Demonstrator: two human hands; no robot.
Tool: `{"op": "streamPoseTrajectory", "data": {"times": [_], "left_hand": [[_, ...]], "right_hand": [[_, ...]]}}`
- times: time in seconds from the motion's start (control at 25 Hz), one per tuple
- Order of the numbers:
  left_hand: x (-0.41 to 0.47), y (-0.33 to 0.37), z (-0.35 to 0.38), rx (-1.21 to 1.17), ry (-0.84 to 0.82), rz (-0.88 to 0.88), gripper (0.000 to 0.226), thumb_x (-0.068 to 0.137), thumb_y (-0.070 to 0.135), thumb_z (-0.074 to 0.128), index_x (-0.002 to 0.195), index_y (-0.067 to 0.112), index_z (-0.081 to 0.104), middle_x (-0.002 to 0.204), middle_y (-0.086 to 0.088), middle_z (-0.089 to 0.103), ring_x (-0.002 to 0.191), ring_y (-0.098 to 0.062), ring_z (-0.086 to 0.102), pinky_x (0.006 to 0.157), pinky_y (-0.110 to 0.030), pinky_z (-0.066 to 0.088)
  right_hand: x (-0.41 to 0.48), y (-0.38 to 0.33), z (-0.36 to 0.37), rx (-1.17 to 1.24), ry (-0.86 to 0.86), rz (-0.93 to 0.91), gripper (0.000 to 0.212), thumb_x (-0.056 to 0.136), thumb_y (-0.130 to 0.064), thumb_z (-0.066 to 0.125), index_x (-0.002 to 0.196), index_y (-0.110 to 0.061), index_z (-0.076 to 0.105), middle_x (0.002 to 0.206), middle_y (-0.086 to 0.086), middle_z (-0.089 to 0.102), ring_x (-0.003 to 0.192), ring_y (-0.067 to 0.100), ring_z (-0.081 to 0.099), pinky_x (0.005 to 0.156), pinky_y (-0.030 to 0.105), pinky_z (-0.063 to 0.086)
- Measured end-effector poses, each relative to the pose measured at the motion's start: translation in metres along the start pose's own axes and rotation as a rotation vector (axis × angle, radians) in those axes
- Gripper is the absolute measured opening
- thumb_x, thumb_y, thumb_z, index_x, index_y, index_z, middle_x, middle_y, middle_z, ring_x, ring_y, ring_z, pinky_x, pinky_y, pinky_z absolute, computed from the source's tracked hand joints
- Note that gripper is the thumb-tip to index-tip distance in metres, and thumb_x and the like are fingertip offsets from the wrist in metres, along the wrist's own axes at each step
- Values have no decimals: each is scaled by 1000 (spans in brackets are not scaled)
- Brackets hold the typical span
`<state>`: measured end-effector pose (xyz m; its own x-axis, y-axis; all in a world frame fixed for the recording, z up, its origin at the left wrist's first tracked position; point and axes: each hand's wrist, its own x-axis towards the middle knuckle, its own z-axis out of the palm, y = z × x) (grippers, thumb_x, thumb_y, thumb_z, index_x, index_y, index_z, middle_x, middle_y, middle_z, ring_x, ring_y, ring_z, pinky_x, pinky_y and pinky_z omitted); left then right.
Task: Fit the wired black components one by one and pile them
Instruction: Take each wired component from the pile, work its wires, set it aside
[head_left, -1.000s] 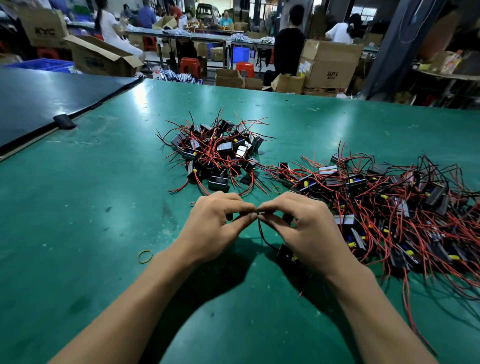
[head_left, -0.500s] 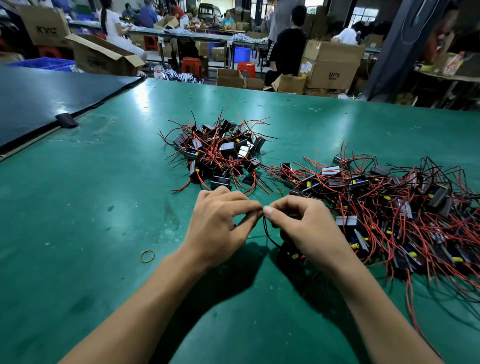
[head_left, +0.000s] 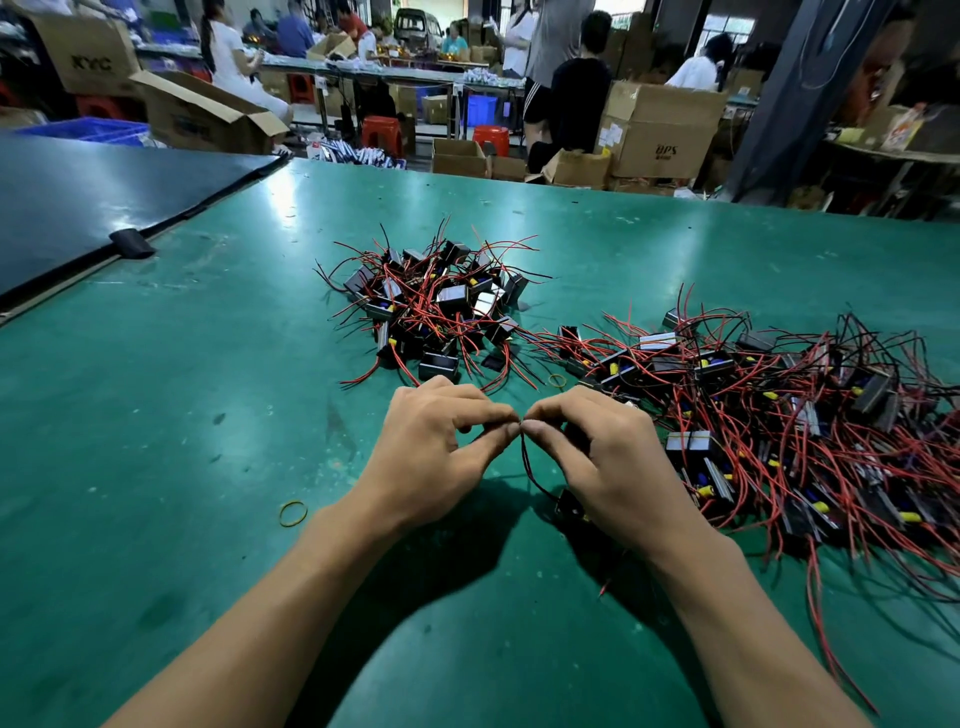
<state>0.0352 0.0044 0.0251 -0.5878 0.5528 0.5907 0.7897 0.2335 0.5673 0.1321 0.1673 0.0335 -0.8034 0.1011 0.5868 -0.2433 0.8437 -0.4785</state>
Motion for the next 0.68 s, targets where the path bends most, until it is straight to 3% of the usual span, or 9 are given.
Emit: {"op": "streamPoseTrajectory", "data": {"times": [0.08, 0.24, 0.36, 0.48, 0.6, 0.68], "left_hand": [[-1, 3, 3, 173, 85, 108, 10, 85, 34, 68, 84, 29, 77, 77, 14, 69, 71, -17, 53, 68, -44, 41], [-2, 2, 7, 295, 192, 242, 13, 89, 33, 68, 96, 27, 77, 90, 13, 72, 76, -19, 60, 69, -40, 41], [-4, 2, 9, 246, 243, 210, 27, 87, 29, 71, 112, 21, 73, 109, 9, 71, 94, -21, 62, 80, -40, 47], [-4, 0, 9, 188, 315, 116, 23, 85, 19, 71, 107, 15, 74, 105, 3, 71, 94, -23, 62, 82, -41, 49], [-4, -9, 7, 165, 179, -9, 18, 83, 14, 70, 100, 12, 76, 95, -1, 72, 89, -25, 63, 80, -42, 50], [-6, -14, 7, 146, 46, -109, 16, 85, 13, 70, 99, 14, 76, 94, 0, 72, 91, -24, 63, 84, -38, 49]], "right_hand": [[1, -5, 4, 123, -18, 221, 12, 93, -20, 69, 81, -19, 70, 65, -16, 60, 59, 1, 52, 59, 11, 36], [6, -14, 5, 608, -18, 691, 20, 96, -21, 63, 77, -17, 66, 54, -2, 58, 46, 15, 53, 47, 27, 43], [16, -15, -10, 870, 305, 701, 14, 100, -11, 58, 86, -11, 61, 61, -2, 58, 53, 21, 66, 53, 31, 56], [22, -3, -34, 1007, 640, 573, 12, 101, -10, 55, 89, -12, 59, 67, -3, 63, 71, 25, 74, 67, 28, 60], [21, 13, -51, 975, 881, 547, 12, 100, -13, 57, 88, -14, 56, 69, -2, 63, 76, 23, 75, 73, 29, 61], [19, 18, -50, 926, 893, 627, 14, 99, -13, 59, 86, -15, 56, 66, -3, 62, 71, 20, 74, 69, 28, 61]]}}
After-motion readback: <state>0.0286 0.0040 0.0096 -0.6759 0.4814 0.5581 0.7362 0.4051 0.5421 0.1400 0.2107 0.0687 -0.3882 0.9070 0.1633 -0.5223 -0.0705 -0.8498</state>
